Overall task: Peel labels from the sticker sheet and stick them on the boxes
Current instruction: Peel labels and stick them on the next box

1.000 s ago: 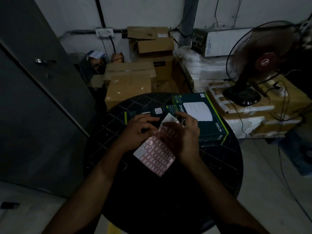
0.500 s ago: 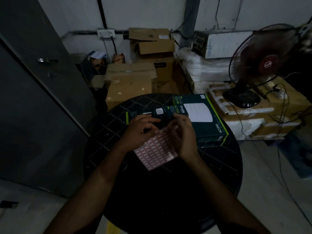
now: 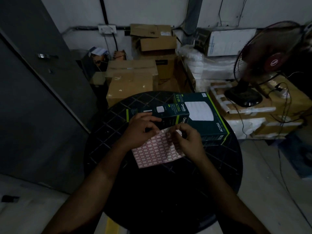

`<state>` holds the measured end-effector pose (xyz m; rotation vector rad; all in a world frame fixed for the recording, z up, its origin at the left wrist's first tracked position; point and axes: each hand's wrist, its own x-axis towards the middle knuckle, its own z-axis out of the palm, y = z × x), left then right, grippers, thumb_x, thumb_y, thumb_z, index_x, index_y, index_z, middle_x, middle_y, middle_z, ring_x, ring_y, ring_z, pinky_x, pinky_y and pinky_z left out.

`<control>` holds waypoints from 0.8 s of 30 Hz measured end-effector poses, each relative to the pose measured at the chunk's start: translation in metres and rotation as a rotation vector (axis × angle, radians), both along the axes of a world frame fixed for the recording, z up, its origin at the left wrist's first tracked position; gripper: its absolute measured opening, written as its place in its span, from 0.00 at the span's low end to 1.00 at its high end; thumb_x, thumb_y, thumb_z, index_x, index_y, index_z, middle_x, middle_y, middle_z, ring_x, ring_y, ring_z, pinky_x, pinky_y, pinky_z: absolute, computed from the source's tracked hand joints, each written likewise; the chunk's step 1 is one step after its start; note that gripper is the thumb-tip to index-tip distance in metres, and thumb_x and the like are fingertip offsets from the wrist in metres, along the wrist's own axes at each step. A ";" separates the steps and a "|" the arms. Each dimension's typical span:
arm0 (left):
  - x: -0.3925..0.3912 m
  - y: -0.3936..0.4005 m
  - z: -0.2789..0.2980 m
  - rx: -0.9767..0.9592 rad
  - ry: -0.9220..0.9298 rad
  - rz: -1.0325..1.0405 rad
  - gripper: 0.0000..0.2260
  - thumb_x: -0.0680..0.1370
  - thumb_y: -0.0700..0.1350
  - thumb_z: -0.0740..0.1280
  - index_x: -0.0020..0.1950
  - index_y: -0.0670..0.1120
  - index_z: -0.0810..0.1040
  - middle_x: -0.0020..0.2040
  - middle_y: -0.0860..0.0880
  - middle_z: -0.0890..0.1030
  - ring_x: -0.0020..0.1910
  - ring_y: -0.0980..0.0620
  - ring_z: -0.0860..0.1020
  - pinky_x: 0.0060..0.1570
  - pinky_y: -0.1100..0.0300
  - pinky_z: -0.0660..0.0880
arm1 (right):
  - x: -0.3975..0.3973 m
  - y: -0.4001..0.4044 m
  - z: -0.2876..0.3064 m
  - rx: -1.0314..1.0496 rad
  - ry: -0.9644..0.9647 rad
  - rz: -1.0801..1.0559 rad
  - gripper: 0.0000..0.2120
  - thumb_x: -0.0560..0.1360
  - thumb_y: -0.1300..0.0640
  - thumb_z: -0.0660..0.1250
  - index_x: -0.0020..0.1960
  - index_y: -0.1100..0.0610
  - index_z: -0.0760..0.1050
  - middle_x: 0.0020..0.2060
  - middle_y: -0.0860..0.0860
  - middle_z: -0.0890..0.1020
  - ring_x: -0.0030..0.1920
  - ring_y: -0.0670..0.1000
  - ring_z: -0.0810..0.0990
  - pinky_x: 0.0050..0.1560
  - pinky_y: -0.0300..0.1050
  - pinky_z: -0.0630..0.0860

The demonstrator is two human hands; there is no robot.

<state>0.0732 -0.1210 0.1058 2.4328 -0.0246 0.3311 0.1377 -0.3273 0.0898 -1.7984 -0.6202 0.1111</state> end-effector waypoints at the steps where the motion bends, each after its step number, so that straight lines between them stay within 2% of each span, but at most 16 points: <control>1: 0.000 0.000 0.001 -0.005 0.003 0.003 0.04 0.76 0.47 0.72 0.43 0.57 0.83 0.60 0.63 0.77 0.71 0.55 0.65 0.69 0.54 0.59 | -0.002 0.002 0.002 -0.024 -0.080 0.003 0.04 0.75 0.53 0.68 0.45 0.51 0.82 0.46 0.43 0.80 0.48 0.46 0.81 0.47 0.50 0.79; 3: 0.000 -0.001 0.002 -0.004 0.003 0.007 0.06 0.75 0.47 0.73 0.42 0.59 0.82 0.60 0.63 0.77 0.71 0.54 0.65 0.69 0.55 0.60 | -0.004 0.006 0.004 -0.082 -0.191 -0.014 0.09 0.73 0.49 0.72 0.48 0.54 0.83 0.54 0.45 0.76 0.55 0.42 0.78 0.52 0.42 0.78; 6: 0.000 -0.002 0.000 -0.016 -0.004 0.008 0.06 0.74 0.47 0.74 0.42 0.59 0.83 0.58 0.64 0.78 0.71 0.54 0.64 0.68 0.57 0.59 | -0.006 0.011 0.005 -0.158 -0.253 -0.029 0.11 0.71 0.50 0.77 0.48 0.55 0.83 0.62 0.47 0.72 0.56 0.33 0.74 0.53 0.28 0.73; 9: -0.001 -0.002 -0.003 -0.007 0.007 0.009 0.03 0.75 0.48 0.73 0.42 0.57 0.84 0.58 0.65 0.78 0.71 0.56 0.63 0.68 0.59 0.56 | -0.003 0.015 -0.001 -0.179 -0.316 -0.062 0.06 0.72 0.55 0.76 0.47 0.55 0.84 0.64 0.51 0.73 0.62 0.43 0.74 0.58 0.34 0.73; 12: 0.000 -0.001 -0.003 0.012 -0.001 0.013 0.02 0.76 0.48 0.72 0.44 0.54 0.85 0.57 0.64 0.78 0.71 0.55 0.64 0.68 0.59 0.56 | -0.001 0.016 -0.003 -0.188 -0.244 -0.034 0.04 0.76 0.59 0.71 0.49 0.58 0.82 0.64 0.54 0.74 0.62 0.48 0.75 0.56 0.30 0.71; 13: 0.000 -0.002 -0.002 0.017 -0.003 0.015 0.02 0.76 0.48 0.72 0.45 0.54 0.85 0.57 0.64 0.78 0.71 0.55 0.64 0.68 0.60 0.56 | -0.001 0.017 -0.004 -0.186 -0.207 -0.011 0.05 0.78 0.59 0.69 0.52 0.59 0.81 0.63 0.54 0.74 0.61 0.50 0.76 0.56 0.33 0.73; 15: 0.001 -0.002 -0.001 0.000 -0.001 0.019 0.03 0.76 0.47 0.72 0.45 0.52 0.85 0.57 0.63 0.78 0.71 0.55 0.64 0.67 0.67 0.55 | -0.003 0.017 -0.006 -0.139 -0.141 0.038 0.08 0.79 0.58 0.64 0.57 0.58 0.78 0.61 0.52 0.74 0.58 0.54 0.78 0.55 0.48 0.79; 17: 0.001 -0.002 0.000 -0.021 0.001 0.021 0.03 0.76 0.46 0.72 0.44 0.52 0.85 0.57 0.62 0.79 0.71 0.56 0.63 0.67 0.66 0.55 | -0.005 0.016 -0.005 -0.105 -0.105 0.033 0.05 0.80 0.56 0.60 0.52 0.53 0.74 0.53 0.50 0.76 0.50 0.54 0.79 0.48 0.55 0.79; 20: 0.000 0.001 -0.001 -0.014 0.015 0.016 0.03 0.76 0.46 0.72 0.43 0.53 0.85 0.57 0.60 0.80 0.71 0.55 0.64 0.70 0.54 0.60 | 0.000 0.013 -0.005 -0.078 -0.086 0.013 0.08 0.81 0.57 0.57 0.44 0.54 0.71 0.40 0.50 0.76 0.42 0.54 0.76 0.42 0.55 0.75; 24: 0.001 0.001 0.000 -0.023 0.015 0.028 0.03 0.75 0.46 0.73 0.43 0.52 0.86 0.57 0.57 0.82 0.71 0.54 0.65 0.70 0.48 0.62 | 0.003 0.005 -0.002 -0.091 0.011 0.082 0.07 0.78 0.58 0.61 0.43 0.49 0.73 0.38 0.45 0.77 0.39 0.50 0.76 0.42 0.49 0.74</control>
